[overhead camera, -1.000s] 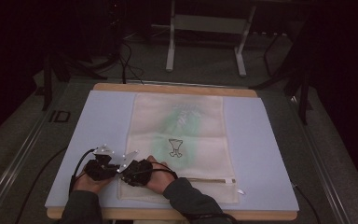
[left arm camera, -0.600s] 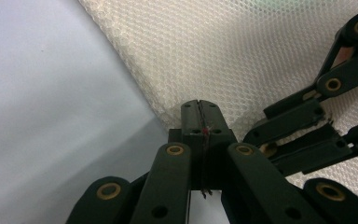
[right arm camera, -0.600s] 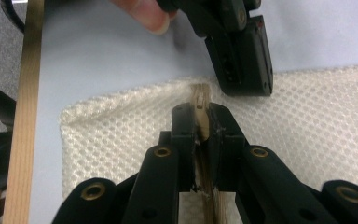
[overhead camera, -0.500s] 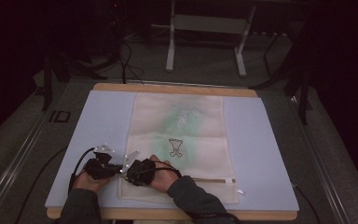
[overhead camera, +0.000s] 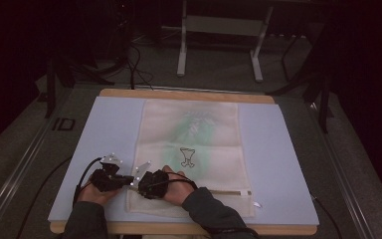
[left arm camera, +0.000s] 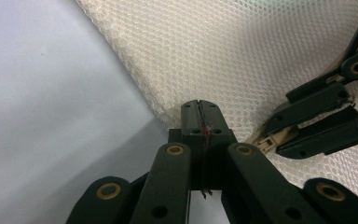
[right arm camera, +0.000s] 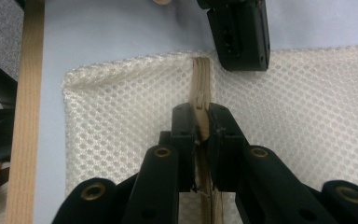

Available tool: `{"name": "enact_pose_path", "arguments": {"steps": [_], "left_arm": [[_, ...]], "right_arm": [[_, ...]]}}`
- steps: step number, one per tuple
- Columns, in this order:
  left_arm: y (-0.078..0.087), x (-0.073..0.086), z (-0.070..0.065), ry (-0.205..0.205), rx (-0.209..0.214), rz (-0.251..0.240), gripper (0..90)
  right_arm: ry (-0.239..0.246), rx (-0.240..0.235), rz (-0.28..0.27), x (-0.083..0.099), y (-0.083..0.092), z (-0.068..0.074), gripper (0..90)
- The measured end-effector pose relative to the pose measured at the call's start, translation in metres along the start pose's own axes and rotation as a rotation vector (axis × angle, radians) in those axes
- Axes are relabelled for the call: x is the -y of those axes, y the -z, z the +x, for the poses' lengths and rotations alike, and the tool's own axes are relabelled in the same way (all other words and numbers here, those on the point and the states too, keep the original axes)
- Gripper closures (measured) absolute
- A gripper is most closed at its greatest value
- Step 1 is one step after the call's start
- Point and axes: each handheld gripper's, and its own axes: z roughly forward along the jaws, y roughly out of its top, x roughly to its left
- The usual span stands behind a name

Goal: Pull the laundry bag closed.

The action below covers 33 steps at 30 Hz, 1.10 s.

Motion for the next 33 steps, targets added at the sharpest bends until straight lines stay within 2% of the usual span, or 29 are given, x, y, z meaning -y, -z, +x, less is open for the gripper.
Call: {"name": "enact_pose_path", "arguments": {"steps": [6, 33], "left_arm": [[0.0, 0.0, 0.0, -0.002, 0.0, 0.0, 90.0], [0.0, -0.001, 0.0, -0.004, 0.0, 0.005, 90.0]], "right_arm": [[0.017, 0.015, 0.022, 0.001, 0.004, 0.004, 82.2], [0.02, 0.027, 0.046, 0.015, 0.018, 0.01, 82.2]]}}
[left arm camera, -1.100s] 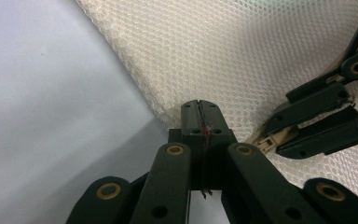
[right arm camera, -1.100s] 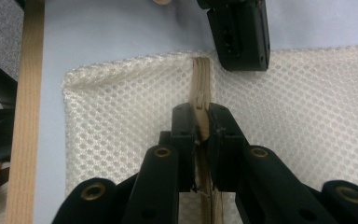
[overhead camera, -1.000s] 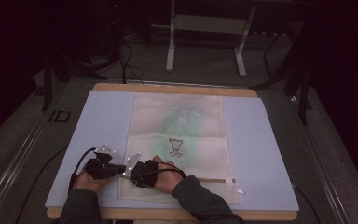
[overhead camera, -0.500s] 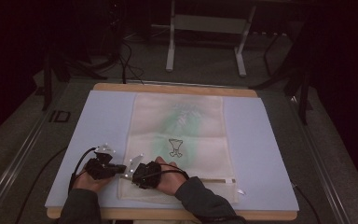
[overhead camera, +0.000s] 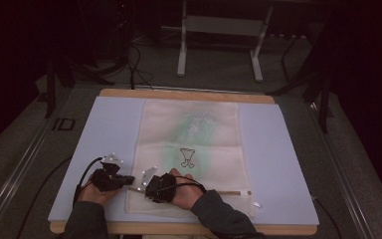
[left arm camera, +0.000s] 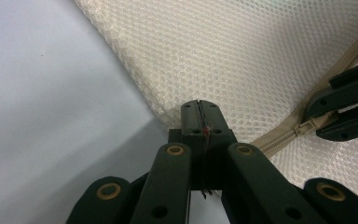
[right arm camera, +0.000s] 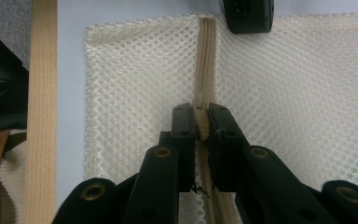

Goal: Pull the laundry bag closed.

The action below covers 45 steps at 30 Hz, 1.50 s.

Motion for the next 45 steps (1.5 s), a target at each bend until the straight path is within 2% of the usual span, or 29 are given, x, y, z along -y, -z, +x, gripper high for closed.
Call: {"name": "enact_pose_path", "arguments": {"steps": [45], "left_arm": [[0.0, 0.0, 0.0, 0.006, -0.002, 0.002, 90.0]], "right_arm": [[-0.01, 0.024, 0.017, 0.021, 0.021, 0.005, 82.3]]}}
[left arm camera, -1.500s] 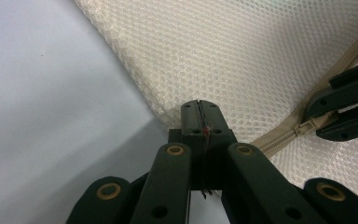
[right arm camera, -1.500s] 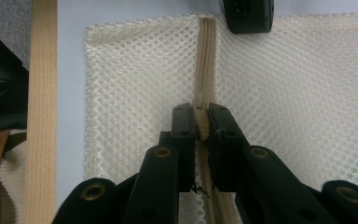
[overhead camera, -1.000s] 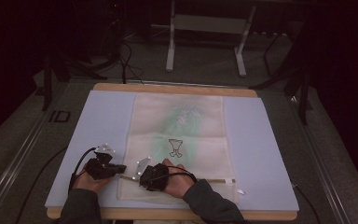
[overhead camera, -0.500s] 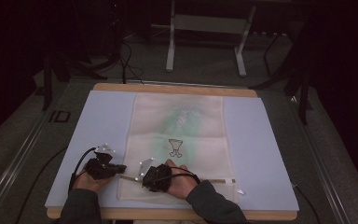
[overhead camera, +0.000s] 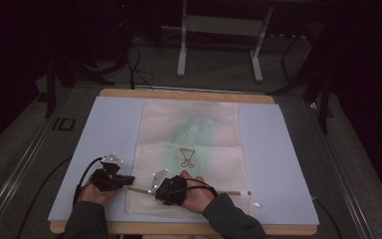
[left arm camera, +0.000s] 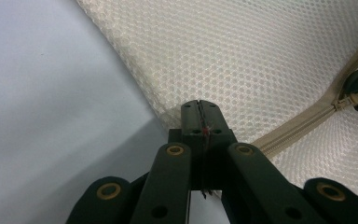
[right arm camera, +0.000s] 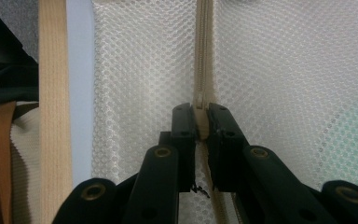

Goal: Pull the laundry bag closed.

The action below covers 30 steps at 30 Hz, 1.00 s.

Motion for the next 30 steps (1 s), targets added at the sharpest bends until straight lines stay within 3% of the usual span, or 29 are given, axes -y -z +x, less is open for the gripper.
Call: {"name": "enact_pose_path", "arguments": {"steps": [30], "left_arm": [[0.0, 0.0, 0.0, 0.001, 0.001, 0.001, 90.0]], "right_arm": [[-0.015, 0.009, 0.008, 0.016, 0.012, -0.001, 82.3]]}}
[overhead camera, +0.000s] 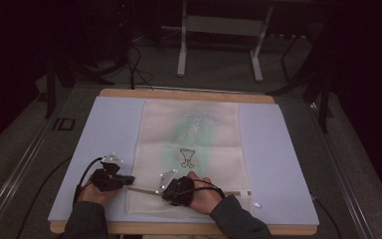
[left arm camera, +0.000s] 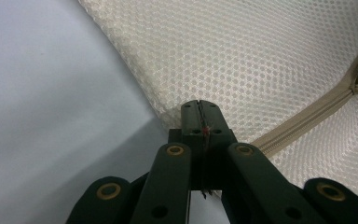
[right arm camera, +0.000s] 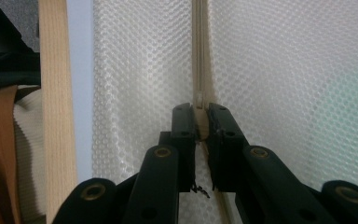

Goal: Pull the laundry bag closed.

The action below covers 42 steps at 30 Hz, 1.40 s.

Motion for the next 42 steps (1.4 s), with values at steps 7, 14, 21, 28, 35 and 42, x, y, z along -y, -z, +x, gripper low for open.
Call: {"name": "enact_pose_path", "arguments": {"steps": [7, 14, 21, 28, 35, 42], "left_arm": [[0.0, 0.0, 0.0, 0.0, 0.0, -0.001, 90.0], [0.0, 0.0, 0.0, 0.0, 0.0, -0.001, 90.0], [0.0, 0.0, 0.0, 0.0, 0.0, -0.001, 90.0], [0.0, 0.0, 0.0, 0.0, -0.001, -0.001, 90.0], [0.0, 0.0, 0.0, 0.001, 0.001, -0.002, 90.0], [0.0, 0.0, 0.0, 0.004, 0.002, -0.003, 90.0]], "right_arm": [[-0.004, 0.002, 0.003, 0.003, 0.003, 0.0, 82.3], [-0.013, 0.002, 0.008, 0.007, 0.006, 0.0, 82.3], [-0.015, 0.006, 0.011, 0.011, 0.008, 0.0, 82.3], [-0.011, 0.009, 0.01, 0.012, 0.01, -0.001, 82.3], [-0.02, 0.006, 0.017, 0.015, 0.012, -0.003, 82.3], [-0.025, 0.005, 0.022, 0.019, 0.014, -0.004, 82.2]]}}
